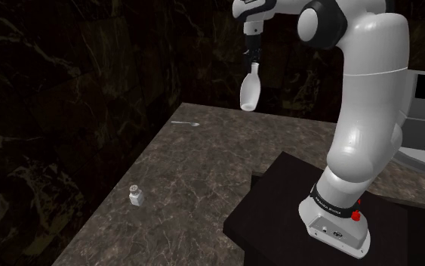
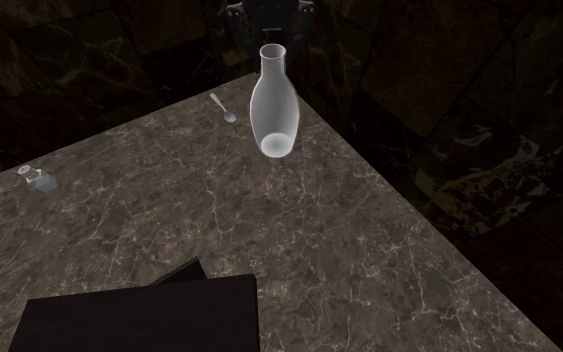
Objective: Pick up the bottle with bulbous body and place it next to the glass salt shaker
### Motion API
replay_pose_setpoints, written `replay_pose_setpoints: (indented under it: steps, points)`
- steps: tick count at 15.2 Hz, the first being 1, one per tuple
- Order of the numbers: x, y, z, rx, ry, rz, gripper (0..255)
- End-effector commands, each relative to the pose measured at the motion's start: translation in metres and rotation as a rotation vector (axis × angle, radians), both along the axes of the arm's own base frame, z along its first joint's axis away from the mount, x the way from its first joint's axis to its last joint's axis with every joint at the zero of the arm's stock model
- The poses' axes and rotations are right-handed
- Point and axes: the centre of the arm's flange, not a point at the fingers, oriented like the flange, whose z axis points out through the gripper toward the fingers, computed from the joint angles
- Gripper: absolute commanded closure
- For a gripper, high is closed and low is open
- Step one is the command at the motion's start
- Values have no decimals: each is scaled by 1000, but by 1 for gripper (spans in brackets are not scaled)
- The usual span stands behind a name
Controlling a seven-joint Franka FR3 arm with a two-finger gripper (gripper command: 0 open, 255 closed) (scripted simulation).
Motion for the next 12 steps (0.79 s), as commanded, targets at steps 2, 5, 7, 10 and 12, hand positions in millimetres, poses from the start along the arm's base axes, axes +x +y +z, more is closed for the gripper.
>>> replay_pose_setpoints:
  steps: [2,5,7,10,12]
  points:
    - [0,-1,15,0,0,0,255]
    - [0,-1,31,0,0,0,255]
    - [0,-1,42,0,0,0,255]
    - [0,-1,58,0,0,0,255]
    - [0,-1,68,0,0,0,255]
